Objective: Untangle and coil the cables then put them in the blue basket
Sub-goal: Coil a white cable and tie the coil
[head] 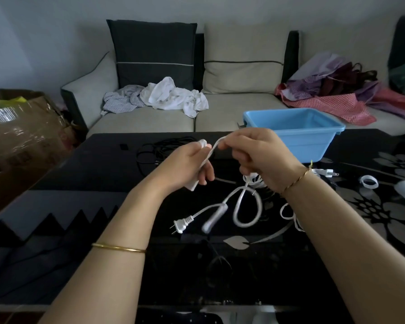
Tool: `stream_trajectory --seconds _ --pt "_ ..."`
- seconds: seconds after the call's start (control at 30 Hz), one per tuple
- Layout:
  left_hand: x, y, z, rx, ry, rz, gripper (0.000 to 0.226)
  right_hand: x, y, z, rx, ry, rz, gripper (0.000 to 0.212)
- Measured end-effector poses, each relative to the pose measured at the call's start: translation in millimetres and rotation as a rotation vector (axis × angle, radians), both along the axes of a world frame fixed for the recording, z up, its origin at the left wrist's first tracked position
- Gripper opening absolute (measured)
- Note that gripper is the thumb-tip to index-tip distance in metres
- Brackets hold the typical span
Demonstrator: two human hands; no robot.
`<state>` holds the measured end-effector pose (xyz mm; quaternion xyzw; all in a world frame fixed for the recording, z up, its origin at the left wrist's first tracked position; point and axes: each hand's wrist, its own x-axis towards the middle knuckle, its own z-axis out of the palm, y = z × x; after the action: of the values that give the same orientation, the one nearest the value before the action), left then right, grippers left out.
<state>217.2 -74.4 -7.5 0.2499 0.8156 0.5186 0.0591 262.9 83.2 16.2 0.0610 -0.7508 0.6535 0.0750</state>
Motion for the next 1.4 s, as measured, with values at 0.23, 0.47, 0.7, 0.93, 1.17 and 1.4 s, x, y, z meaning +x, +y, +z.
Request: stream_trajectory --seconds 0.23,0.47,0.7,0.93,1.17,1.4 --pt "13 5 21 0.192 -0.306 -0.295 0.051 -13 13 -15 0.145 0.112 -0.211 0.018" --pt "3 0 23 0.729 -0.57 -0.294 0.047 -9 5 -39 0.165 -0.071 0.055 0.024" --pt "-9 -9 23 1.293 -0.645 -0.119 0.041 -2 -16 -45 0.106 -0.279 0.411 0.018" --pt "-19 -15 13 0.989 -0.239 0.382 0.024 5 -10 -36 0.247 -0.354 0.421 0.012" --pt "-21 -21 -8 0.198 0.198 0.44 0.025 11 -8 -14 0.256 -0.146 0.324 0.015" --pt "-1 -8 2 -0.109 -0.121 -0.002 0.032 -2 1 -11 0.287 0.106 -0.107 0.008"
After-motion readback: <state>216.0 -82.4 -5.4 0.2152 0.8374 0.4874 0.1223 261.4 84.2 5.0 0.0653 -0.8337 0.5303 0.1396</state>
